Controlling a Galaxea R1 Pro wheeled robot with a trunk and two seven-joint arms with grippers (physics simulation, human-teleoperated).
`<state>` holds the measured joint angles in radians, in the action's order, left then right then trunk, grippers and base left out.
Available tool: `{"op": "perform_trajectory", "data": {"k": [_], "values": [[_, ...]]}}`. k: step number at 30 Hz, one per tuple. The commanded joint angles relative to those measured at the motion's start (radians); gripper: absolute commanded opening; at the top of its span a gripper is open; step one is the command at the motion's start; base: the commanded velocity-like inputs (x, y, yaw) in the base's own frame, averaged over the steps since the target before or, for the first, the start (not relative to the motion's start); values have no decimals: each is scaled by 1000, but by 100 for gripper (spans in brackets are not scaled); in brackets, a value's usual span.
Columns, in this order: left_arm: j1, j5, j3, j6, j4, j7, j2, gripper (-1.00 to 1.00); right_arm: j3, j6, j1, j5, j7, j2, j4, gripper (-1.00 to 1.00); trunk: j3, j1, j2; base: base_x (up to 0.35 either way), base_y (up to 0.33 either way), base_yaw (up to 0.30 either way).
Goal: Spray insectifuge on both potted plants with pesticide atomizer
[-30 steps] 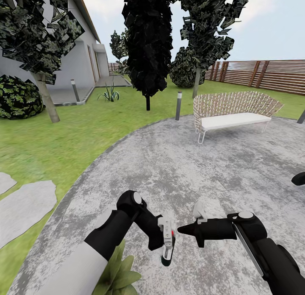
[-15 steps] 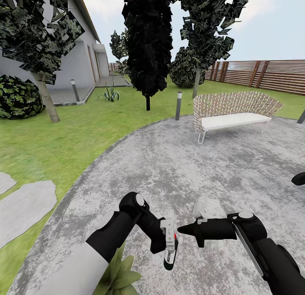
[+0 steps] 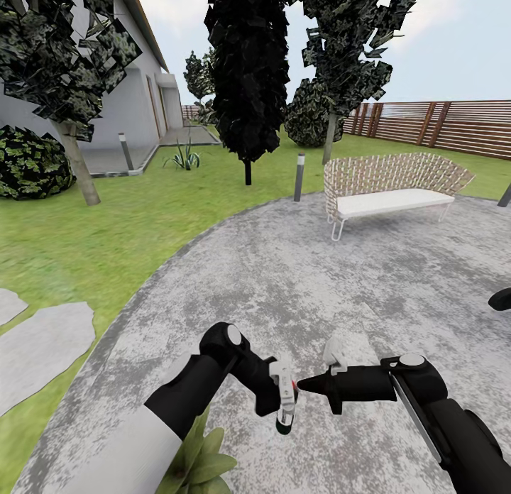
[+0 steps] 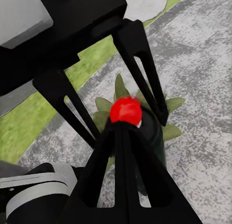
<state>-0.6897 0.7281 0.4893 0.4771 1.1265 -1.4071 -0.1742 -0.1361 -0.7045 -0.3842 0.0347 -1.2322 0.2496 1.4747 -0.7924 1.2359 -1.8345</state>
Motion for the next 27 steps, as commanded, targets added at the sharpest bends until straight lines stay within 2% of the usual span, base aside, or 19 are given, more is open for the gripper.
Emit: {"op": "perform_trajectory", "data": {"k": [1, 7, 24, 25, 27], "values": [[-1, -11, 0, 10, 1, -8, 0, -100, 0, -6, -1, 4, -4, 0, 1, -100, -1, 0, 0, 0, 0, 0], [-1, -52, 0, 9, 1, -16, 0, -100, 0, -6, -1, 4, -4, 0, 1, -100, -1, 0, 0, 0, 0, 0], [-1, -49, -1, 9, -14, -16, 1, -100, 1, -6, -1, 4, -5, 0, 1, -100, -1, 0, 0, 0, 0, 0], [-1, -48, -4, 9, -22, -16, 31, -100, 1, -6, -1, 4, -4, 0, 1, -100, -1, 0, 0, 0, 0, 0], [-1, -46, -7, 10, -26, -16, 68, -100, 1, -6, -1, 4, -5, 0, 1, -100, -1, 0, 0, 0, 0, 0]]}}
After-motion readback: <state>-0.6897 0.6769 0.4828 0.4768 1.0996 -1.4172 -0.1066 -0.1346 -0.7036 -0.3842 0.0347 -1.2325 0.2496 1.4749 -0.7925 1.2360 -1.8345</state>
